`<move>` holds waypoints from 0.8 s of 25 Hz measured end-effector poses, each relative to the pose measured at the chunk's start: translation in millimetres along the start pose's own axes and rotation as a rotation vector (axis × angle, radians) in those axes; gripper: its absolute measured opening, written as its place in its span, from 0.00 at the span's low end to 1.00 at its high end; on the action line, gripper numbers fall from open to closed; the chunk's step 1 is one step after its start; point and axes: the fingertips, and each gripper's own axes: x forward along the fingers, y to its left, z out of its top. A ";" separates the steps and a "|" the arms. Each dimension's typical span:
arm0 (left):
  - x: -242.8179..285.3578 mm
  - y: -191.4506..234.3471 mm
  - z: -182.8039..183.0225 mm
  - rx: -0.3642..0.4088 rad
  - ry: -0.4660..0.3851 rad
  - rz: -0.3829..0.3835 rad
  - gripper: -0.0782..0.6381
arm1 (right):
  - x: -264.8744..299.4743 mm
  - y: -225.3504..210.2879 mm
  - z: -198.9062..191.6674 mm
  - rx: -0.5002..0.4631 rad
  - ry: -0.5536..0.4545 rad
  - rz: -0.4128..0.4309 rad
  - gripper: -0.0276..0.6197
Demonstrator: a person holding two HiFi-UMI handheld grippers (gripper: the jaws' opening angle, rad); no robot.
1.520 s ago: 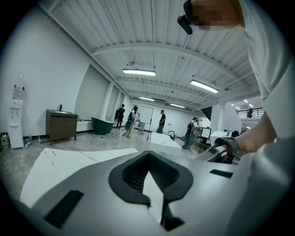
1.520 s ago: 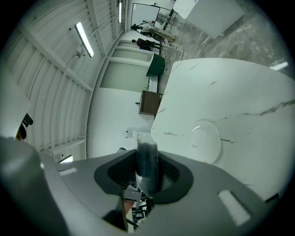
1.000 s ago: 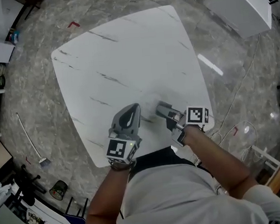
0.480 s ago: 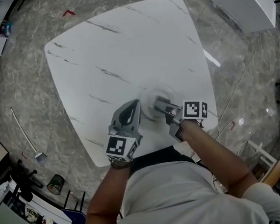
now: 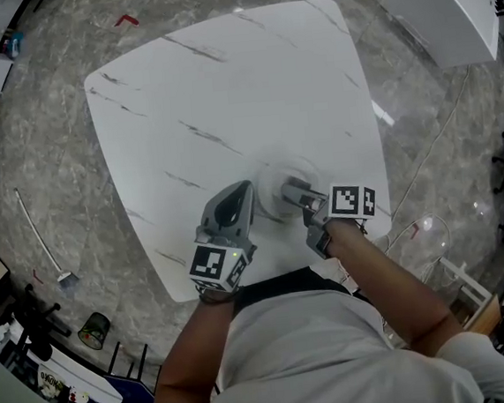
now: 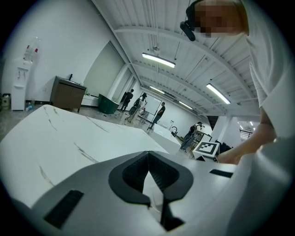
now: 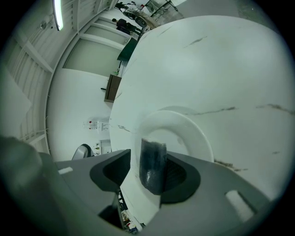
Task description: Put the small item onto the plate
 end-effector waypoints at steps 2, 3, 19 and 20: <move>0.0 -0.2 0.3 -0.008 0.000 -0.003 0.12 | -1.6 2.5 -1.8 -0.004 0.006 -0.011 0.36; 0.0 -1.0 1.0 -0.012 -0.001 -0.004 0.12 | -2.9 2.6 -3.8 0.001 0.012 -0.018 0.37; -20.1 -36.0 17.5 0.007 -0.058 -0.003 0.12 | -65.6 3.1 -16.9 -0.035 -0.039 -0.031 0.45; -24.0 -42.7 19.4 0.014 -0.064 -0.003 0.12 | -72.4 11.5 -18.8 -0.060 -0.047 -0.005 0.40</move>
